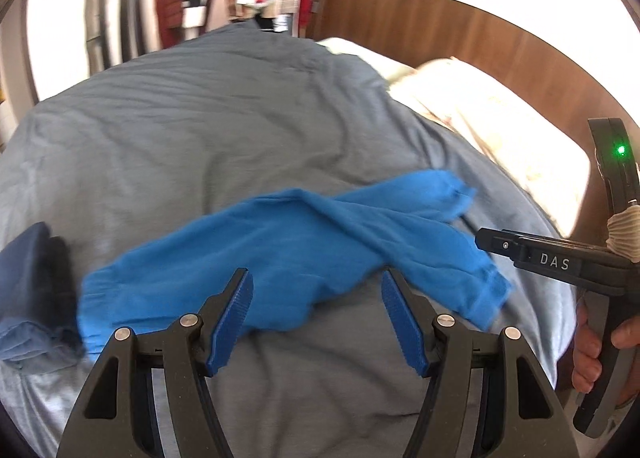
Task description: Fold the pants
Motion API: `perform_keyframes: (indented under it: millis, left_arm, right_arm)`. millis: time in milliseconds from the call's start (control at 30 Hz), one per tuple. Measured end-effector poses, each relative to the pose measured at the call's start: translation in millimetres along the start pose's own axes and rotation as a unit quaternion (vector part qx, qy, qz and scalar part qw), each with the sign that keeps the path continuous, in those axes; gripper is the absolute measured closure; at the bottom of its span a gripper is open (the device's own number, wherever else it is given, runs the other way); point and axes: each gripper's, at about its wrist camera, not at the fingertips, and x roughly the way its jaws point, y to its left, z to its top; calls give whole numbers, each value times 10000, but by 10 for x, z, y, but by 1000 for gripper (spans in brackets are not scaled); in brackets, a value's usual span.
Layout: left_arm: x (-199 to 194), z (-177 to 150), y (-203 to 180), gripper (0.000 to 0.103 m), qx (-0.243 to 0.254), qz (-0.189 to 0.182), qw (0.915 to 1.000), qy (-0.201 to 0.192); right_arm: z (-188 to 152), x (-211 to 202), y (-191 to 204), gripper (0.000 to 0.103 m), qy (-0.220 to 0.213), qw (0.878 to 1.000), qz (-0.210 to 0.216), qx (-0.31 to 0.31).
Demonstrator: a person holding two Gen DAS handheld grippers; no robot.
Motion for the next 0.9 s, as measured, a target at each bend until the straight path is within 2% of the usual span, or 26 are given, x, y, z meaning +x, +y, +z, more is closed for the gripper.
perform_keyframes:
  millis: [333,400,567,667,900]
  left_arm:
    - [416,-129,-783,38,258,-595,9973,352]
    - [548,-175,-929,42,210,-731,9958,503]
    - [898,-310,-1236,48,-35,-1153,9885,973]
    - [1093,-396,-1364,55,-161,-1274,9837,1260]
    - [1454,-591,-1562,57,-313,-1394,9757,1661]
  right_arm:
    - [-291,-131,-919,67,-54,9978,-395,534]
    - [-337,-93,-1049,67,-28,9975,-418,560]
    - [-447,75,-1325,67,131,9974,-335,619]
    - [-491,193,-1461,67,254,9972,-218,676]
    - [-564,436,-1655,67,388,9968,-86,690]
